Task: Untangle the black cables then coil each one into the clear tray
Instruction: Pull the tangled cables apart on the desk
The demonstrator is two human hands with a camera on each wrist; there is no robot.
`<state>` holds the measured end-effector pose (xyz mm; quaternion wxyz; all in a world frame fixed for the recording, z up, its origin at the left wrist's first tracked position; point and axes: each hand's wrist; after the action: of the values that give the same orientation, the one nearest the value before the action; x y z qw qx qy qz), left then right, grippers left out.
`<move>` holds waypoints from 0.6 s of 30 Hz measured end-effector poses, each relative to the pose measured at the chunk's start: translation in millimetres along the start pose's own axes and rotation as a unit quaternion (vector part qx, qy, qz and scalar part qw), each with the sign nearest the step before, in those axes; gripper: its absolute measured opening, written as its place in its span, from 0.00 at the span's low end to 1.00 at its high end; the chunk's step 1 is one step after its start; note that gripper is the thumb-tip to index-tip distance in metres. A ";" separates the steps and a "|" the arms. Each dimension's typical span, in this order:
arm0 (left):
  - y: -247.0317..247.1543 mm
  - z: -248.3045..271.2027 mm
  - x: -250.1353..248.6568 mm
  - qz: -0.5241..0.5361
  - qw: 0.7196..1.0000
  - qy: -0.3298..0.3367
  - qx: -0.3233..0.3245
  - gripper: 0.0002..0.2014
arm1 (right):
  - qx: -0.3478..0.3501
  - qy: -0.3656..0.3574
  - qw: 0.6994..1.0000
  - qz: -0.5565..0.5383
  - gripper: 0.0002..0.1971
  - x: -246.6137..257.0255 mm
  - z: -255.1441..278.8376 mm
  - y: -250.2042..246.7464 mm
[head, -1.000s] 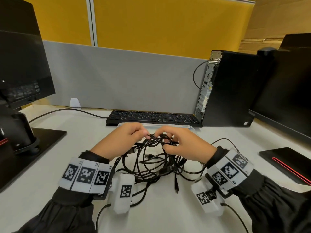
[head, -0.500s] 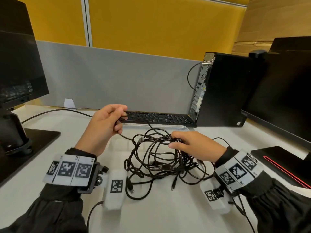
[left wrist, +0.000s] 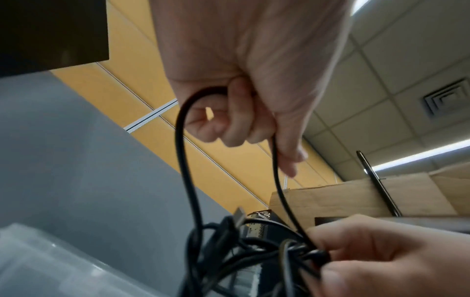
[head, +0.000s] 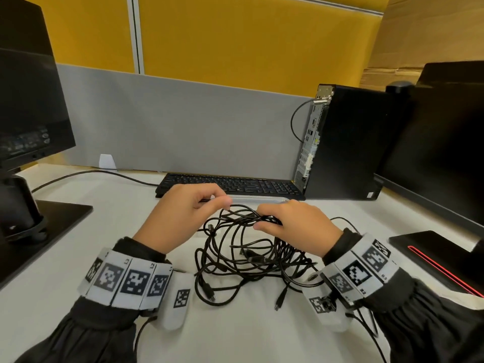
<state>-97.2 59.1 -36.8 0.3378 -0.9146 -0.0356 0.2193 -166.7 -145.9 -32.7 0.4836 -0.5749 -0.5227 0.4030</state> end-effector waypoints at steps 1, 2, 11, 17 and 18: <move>0.8 0.6 2.8 -0.036 0.999 0.000 0.009 0.08 | 0.008 0.004 1.000 -0.007 0.13 -1.7 -0.6 1.8; 1.1 1.3 4.8 -0.082 0.996 0.000 0.026 0.08 | 0.012 0.007 1.000 -0.013 0.13 -3.6 -1.5 3.6; -25.2 -4.1 16.5 0.068 0.946 -0.056 -0.312 0.12 | 0.175 0.003 0.981 -0.087 0.07 -21.9 1.2 3.7; -12.7 -3.7 22.7 0.006 0.959 -0.107 -0.261 0.11 | 0.166 0.035 0.983 -0.072 0.09 -24.7 7.3 2.6; -9.5 -2.6 21.3 -0.049 0.966 -0.081 -0.243 0.12 | 0.164 0.037 0.984 -0.059 0.09 -22.5 6.9 2.9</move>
<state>-76.1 69.4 -37.1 0.1122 -0.9456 -0.1595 0.2605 -175.7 -167.2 -37.9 0.6130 -0.4703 -0.4647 0.4325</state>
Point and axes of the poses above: each hand's wrist, its own z-axis away from the middle knuckle, its own y-axis out of the palm, x = y × z, and after that the axes turned 15 degrees about y, right-handed
